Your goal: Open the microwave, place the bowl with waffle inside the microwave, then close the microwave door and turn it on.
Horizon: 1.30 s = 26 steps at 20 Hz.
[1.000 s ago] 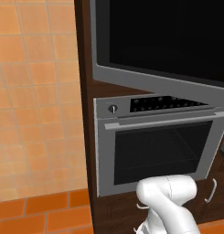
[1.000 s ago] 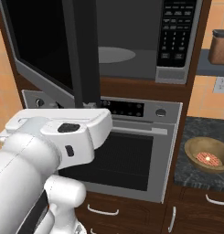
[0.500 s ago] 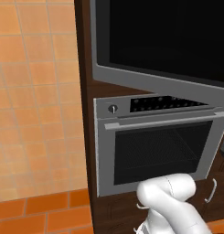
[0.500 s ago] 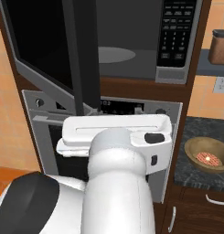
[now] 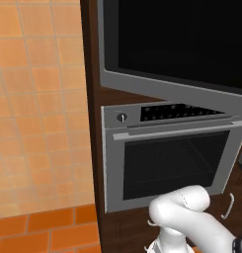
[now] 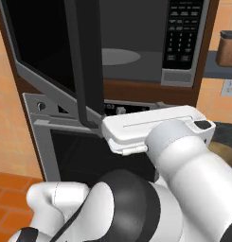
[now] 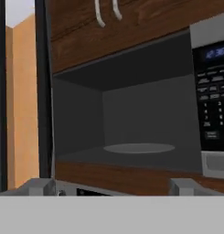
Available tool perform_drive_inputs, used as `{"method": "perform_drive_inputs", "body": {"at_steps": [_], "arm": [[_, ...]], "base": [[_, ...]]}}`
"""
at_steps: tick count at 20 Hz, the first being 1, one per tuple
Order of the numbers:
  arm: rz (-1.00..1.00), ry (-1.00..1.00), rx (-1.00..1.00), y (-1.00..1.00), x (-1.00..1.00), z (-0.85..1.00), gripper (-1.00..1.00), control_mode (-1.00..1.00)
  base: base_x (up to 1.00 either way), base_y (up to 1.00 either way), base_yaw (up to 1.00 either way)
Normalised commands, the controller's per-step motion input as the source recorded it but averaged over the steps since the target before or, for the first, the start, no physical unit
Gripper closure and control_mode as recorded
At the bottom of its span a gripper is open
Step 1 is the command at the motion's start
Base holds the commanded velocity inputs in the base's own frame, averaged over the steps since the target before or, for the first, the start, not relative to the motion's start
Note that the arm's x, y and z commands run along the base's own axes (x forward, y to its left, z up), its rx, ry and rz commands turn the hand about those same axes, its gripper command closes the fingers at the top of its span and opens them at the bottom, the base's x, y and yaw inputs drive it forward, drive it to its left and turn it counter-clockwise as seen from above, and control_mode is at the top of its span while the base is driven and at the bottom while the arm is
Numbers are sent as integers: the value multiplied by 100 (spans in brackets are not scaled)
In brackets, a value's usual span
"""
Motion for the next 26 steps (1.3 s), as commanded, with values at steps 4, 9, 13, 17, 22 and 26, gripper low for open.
{"method": "perform_drive_inputs", "body": {"at_steps": [4,9,13,17,22,26], "arm": [[26,0,0,23,46,-13,-100,-100],[25,0,2,11,41,-4,-100,-100],[25,0,1,13,41,-1,-100,-100],[22,0,0,25,41,-2,-100,-100],[24,0,1,18,35,0,-100,-100],[24,0,0,38,-4,0,-100,-100]], "base": [[0,0,0],[0,0,0],[0,0,0],[0,0,0],[0,0,0],[0,0,0]]}}
